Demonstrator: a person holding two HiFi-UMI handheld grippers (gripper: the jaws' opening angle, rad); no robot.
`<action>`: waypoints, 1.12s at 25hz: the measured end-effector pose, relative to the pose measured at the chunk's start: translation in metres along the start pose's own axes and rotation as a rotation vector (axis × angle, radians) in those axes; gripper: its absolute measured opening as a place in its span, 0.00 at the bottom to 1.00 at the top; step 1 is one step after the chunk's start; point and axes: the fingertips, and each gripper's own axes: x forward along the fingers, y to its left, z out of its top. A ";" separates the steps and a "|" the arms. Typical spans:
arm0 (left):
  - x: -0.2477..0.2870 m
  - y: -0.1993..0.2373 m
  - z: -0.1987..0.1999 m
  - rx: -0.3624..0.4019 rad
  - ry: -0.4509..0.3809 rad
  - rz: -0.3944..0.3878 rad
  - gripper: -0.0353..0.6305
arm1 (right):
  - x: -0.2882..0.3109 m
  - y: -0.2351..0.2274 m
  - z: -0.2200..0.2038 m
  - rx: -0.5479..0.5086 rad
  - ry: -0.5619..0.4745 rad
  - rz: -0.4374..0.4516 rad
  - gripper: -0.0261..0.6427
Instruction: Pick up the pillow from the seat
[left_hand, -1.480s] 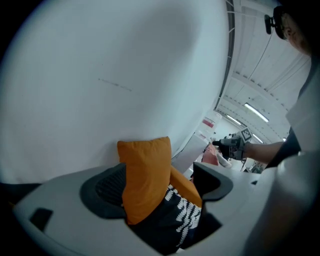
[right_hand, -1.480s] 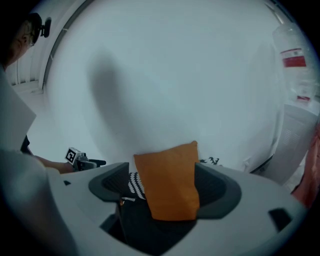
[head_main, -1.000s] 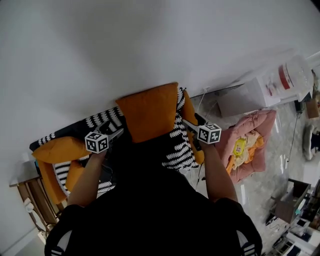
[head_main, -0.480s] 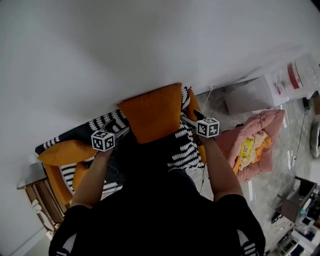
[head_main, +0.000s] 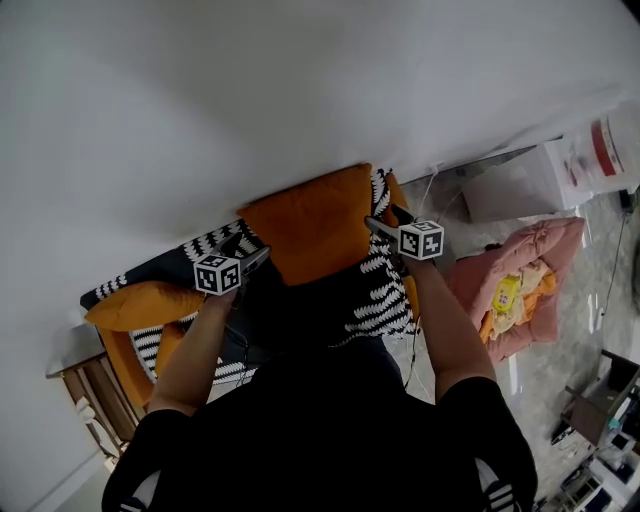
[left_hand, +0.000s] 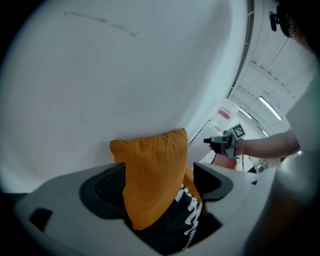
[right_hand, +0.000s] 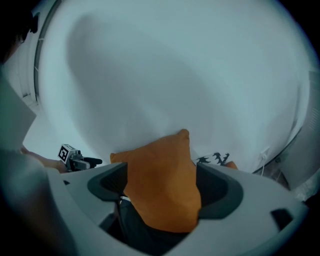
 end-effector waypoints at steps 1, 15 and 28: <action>0.002 0.002 -0.001 -0.003 0.001 0.008 0.68 | 0.004 -0.001 0.002 -0.004 0.004 0.004 0.67; 0.048 0.031 -0.002 -0.067 0.005 0.091 0.72 | 0.056 -0.028 0.010 0.010 0.043 0.044 0.68; 0.085 0.046 -0.002 -0.075 0.035 0.106 0.74 | 0.104 -0.040 0.018 0.092 0.063 0.161 0.71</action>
